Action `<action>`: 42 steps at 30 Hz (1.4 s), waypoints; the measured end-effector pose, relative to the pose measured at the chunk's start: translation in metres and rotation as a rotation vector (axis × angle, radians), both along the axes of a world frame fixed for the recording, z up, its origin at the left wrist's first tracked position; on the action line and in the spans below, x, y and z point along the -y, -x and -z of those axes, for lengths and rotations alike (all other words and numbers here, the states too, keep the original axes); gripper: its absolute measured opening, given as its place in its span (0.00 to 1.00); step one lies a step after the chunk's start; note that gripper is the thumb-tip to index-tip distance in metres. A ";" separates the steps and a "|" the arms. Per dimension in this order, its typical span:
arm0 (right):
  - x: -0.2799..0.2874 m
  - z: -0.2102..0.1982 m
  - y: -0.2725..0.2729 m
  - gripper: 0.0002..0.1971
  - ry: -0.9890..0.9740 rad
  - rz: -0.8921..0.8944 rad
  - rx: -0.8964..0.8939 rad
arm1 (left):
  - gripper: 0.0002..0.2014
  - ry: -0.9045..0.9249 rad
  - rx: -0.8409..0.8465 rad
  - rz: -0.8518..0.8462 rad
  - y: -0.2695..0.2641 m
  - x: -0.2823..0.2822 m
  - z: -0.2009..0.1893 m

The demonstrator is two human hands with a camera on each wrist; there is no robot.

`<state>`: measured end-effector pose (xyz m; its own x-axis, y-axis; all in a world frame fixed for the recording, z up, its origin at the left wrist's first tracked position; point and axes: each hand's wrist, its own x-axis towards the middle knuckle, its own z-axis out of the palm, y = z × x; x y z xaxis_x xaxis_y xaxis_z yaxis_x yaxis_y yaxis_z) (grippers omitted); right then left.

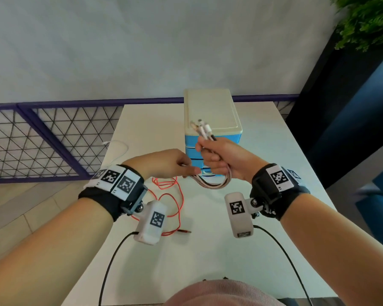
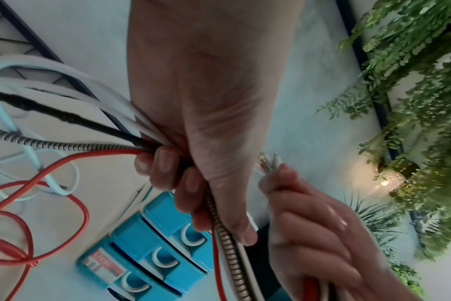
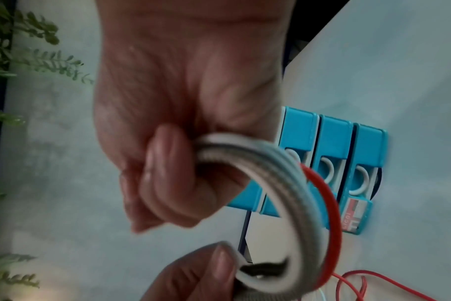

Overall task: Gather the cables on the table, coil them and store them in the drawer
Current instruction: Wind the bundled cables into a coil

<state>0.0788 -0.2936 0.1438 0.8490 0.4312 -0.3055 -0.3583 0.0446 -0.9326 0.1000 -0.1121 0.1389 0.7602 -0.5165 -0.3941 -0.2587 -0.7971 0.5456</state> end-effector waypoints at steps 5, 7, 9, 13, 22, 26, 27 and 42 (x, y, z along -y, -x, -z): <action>0.001 0.013 -0.004 0.18 0.088 0.153 0.097 | 0.19 -0.025 0.031 0.104 0.003 0.003 -0.006; 0.004 0.019 -0.005 0.19 0.078 0.096 0.022 | 0.16 -0.017 0.062 0.117 0.003 0.003 -0.009; 0.002 0.020 -0.001 0.19 0.013 0.036 -0.069 | 0.11 -0.004 0.097 0.123 0.002 0.004 -0.011; -0.010 0.022 0.009 0.20 -0.095 -0.036 -0.202 | 0.10 0.019 0.150 0.107 0.002 0.006 -0.011; -0.018 0.029 0.020 0.20 0.013 -0.124 -0.109 | 0.19 0.062 0.149 0.008 0.003 0.004 0.008; -0.016 0.032 0.018 0.20 0.066 -0.119 -0.073 | 0.17 0.083 0.073 -0.020 0.003 0.004 0.008; -0.015 0.031 0.017 0.18 0.068 -0.108 -0.070 | 0.18 0.069 0.060 -0.023 0.003 0.003 0.008; -0.005 0.038 0.013 0.18 0.159 -0.021 -0.061 | 0.21 0.334 -0.477 -0.225 0.001 -0.012 0.013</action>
<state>0.0656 -0.2886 0.1063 0.8180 0.3911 -0.4218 -0.4137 -0.1096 -0.9038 0.0993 -0.1004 0.1257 0.6445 -0.5181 -0.5623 0.2296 -0.5704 0.7887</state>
